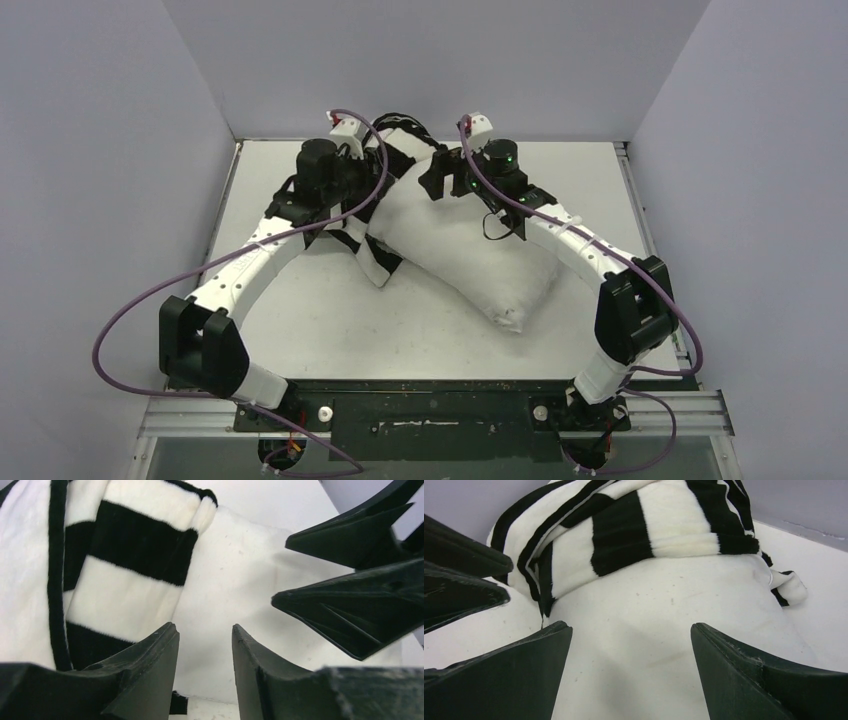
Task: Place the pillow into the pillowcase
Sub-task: Stuff the pillow into the pillowcase.
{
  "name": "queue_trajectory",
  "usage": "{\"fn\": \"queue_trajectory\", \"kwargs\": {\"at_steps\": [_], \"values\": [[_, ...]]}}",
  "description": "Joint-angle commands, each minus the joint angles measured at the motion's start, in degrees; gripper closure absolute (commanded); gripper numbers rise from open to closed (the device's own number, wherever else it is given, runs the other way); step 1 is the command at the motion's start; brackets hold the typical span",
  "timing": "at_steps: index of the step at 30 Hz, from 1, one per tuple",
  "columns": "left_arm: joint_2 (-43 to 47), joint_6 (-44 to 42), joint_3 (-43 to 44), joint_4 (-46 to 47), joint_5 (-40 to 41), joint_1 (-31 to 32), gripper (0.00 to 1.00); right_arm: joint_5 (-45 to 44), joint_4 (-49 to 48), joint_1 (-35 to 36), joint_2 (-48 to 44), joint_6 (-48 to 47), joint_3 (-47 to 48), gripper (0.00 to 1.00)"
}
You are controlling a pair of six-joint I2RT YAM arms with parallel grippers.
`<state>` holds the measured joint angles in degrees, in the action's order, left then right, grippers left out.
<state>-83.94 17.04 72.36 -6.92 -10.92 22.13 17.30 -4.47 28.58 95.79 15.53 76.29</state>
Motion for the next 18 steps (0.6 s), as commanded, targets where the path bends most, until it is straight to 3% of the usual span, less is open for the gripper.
{"fn": "queue_trajectory", "kwargs": {"at_steps": [1, 4, 8, 14, 16, 18], "values": [[-2.1, -1.5, -0.7, 5.8, -0.9, -1.0, 0.61, 2.9, 3.4, -0.4, 0.0, -8.3, 4.0, 0.07], [-3.9, -2.3, -1.6, 11.0, -1.0, -1.1, 0.62, 4.4, 2.5, -1.6, 1.7, -8.5, 4.2, 0.06], [-8.3, -3.6, -1.0, 15.4, -0.2, -1.0, 0.54, 5.9, 1.2, -2.5, 5.0, -9.4, 4.8, 0.05], [-17.2, -3.3, 2.2, 16.4, 0.5, -1.0, 0.5, 10.8, -4.0, -2.2, 11.8, -7.3, 4.6, 0.05], [-18.1, -3.2, 2.4, 16.7, 0.1, -1.0, 0.66, 12.5, -5.5, -1.8, 14.9, -6.1, 5.1, 0.09], [-17.3, -2.3, 2.3, 17.4, -0.3, -0.6, 0.93, 13.4, -6.3, -1.0, 17.6, -4.2, 6.1, 0.23]]}}
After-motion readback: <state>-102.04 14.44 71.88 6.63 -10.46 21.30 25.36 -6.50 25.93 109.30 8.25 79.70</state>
